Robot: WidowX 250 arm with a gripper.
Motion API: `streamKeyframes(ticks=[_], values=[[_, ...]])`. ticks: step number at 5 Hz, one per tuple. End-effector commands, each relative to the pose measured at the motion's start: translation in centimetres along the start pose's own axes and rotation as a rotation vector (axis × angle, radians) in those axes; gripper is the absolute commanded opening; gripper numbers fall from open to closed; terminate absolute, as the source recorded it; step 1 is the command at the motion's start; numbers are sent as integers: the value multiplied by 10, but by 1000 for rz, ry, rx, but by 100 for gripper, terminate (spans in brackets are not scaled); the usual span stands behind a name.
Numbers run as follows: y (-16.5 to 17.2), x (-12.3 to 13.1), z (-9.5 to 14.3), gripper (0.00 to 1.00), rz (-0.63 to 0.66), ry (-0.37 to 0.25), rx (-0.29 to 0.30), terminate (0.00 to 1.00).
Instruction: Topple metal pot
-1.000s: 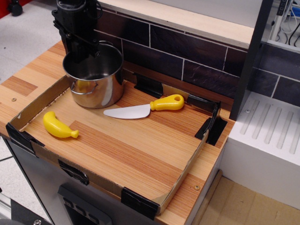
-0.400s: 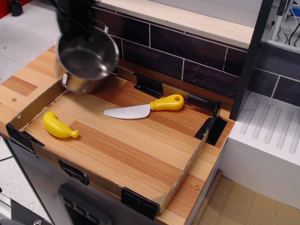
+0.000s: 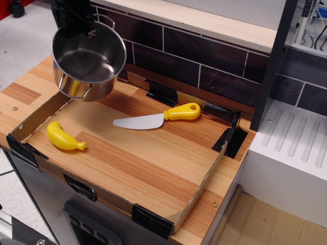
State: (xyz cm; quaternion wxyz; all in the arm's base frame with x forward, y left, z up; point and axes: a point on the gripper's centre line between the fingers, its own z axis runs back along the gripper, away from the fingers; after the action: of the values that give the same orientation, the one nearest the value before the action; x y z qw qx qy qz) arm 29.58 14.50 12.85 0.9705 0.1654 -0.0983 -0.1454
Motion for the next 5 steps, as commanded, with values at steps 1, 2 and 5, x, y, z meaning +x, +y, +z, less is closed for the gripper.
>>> streamKeyframes(ticks=[1, 2, 5], values=[[-24, -6, 41, 0, -18, -141, 125, 0], [-50, -9, 50, 0, -53, -193, 182, 0], [-114, -8, 43, 0, -181, -321, 348, 0]])
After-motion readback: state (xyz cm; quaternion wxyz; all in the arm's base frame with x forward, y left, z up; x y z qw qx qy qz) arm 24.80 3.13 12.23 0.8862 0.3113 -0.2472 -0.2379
